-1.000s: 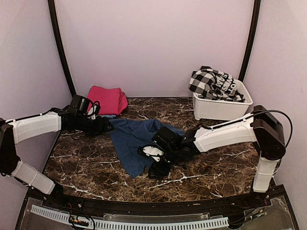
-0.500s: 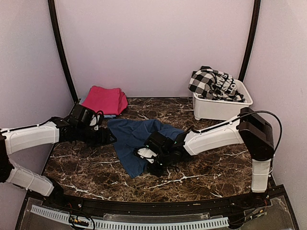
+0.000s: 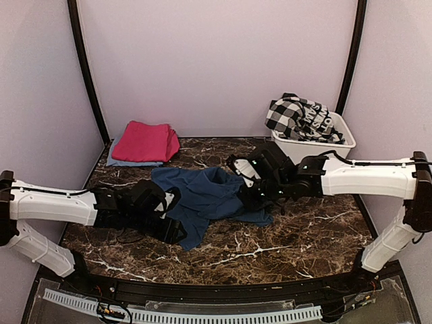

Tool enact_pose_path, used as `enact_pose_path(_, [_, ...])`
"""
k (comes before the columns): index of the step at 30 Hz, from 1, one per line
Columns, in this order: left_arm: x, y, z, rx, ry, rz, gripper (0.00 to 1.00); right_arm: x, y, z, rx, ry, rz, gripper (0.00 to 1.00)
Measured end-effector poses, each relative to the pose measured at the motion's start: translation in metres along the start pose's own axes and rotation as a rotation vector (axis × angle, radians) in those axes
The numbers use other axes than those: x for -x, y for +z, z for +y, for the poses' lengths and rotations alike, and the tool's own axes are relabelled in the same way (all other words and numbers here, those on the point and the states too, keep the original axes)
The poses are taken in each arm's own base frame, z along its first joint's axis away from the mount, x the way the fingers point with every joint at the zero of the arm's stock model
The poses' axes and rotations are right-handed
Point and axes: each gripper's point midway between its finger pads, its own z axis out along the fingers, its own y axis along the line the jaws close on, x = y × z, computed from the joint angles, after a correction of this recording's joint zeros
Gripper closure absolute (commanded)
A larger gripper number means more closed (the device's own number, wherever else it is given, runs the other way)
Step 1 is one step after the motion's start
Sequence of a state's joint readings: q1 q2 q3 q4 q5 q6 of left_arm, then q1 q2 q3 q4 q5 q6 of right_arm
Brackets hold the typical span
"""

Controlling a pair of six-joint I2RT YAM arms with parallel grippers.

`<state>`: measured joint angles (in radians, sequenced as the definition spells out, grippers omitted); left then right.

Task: Fold and stack the mixed laundry pile
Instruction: Flatten out the crumpled T-shirt at the center of the board.

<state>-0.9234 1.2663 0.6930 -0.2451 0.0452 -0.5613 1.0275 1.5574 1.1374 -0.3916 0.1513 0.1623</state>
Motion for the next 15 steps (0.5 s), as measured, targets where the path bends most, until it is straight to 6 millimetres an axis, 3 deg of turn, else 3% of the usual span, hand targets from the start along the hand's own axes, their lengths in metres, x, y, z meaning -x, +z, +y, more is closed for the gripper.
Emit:
enact_pose_path(3, [-0.017,0.021,-0.006,0.042,0.082,0.058,0.40,0.008,-0.011,-0.020,-0.038,0.041,-0.036,1.00])
enact_pose_path(9, [-0.036,0.063,-0.021,0.099,0.200,0.151,0.48,-0.009,-0.009,-0.034,-0.081,0.065,0.003,1.00])
enact_pose_path(13, [-0.027,0.079,-0.028,0.124,0.215,0.134,0.66,-0.008,-0.019,-0.047,-0.110,0.093,-0.013,1.00])
enact_pose_path(15, [-0.024,0.081,-0.027,0.144,0.209,0.122,0.82,-0.003,-0.028,-0.054,-0.124,0.108,-0.038,1.00])
